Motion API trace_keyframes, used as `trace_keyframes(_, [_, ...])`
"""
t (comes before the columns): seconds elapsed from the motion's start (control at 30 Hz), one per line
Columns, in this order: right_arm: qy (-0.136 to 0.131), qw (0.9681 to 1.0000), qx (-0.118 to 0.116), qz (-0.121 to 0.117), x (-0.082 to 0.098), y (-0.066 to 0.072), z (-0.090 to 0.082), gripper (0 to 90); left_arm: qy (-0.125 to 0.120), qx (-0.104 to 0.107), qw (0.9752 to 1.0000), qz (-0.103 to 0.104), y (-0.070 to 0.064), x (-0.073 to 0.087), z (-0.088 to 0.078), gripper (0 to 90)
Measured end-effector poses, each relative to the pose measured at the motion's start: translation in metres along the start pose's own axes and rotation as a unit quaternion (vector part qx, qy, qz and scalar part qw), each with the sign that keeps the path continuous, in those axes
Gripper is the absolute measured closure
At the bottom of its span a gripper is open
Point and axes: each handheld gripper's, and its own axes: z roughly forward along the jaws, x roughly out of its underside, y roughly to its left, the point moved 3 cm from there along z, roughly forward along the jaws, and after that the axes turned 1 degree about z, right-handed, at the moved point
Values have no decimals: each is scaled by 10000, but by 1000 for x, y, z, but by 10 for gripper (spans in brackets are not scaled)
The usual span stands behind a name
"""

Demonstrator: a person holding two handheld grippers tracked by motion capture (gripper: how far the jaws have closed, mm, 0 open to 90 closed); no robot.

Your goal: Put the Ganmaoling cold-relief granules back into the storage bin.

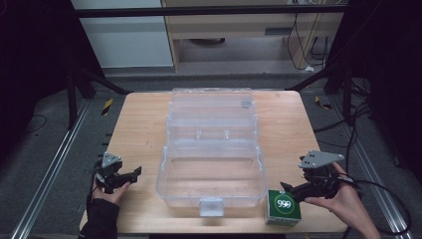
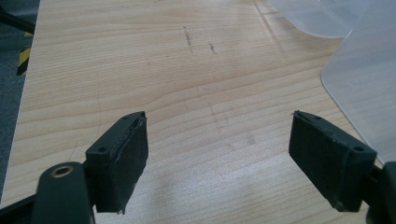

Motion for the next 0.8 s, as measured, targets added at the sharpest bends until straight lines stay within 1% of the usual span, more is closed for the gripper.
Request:
trace_keyframes(0.07, [39, 10000, -32, -35, 0, 2, 0, 27, 5, 1, 10000, 12, 0, 0, 0, 191])
trace_keyframes(0.1, [113, 9999, -92, -77, -1, 5, 0, 27, 4, 0, 10000, 14, 0, 0, 0, 191])
trace_keyframes(0.37, [456, 9982, -277, -286, -1, 14, 0, 27, 30, 11, 10000, 48, 0, 0, 0, 191])
trace_keyframes(0.53, [706, 9957, -372, -480, 1, 20, 4, 25, 25, 7, 10000, 58, -1, 0, 0, 192])
trace_keyframes(0.63, [804, 9940, -447, -585, 3, 24, 7, 23, 25, 2, 10000, 67, -1, 0, 0, 192])
trace_keyframes(0.73, [934, 9917, -514, -713, 6, 28, 10, 23, 22, -7, 10000, 72, -1, 0, 0, 192])
trace_keyframes(0.8, [1000, 9907, -549, -746, 8, 30, 13, 19, 21, -8, 10000, 70, -1, 0, 0, 192])
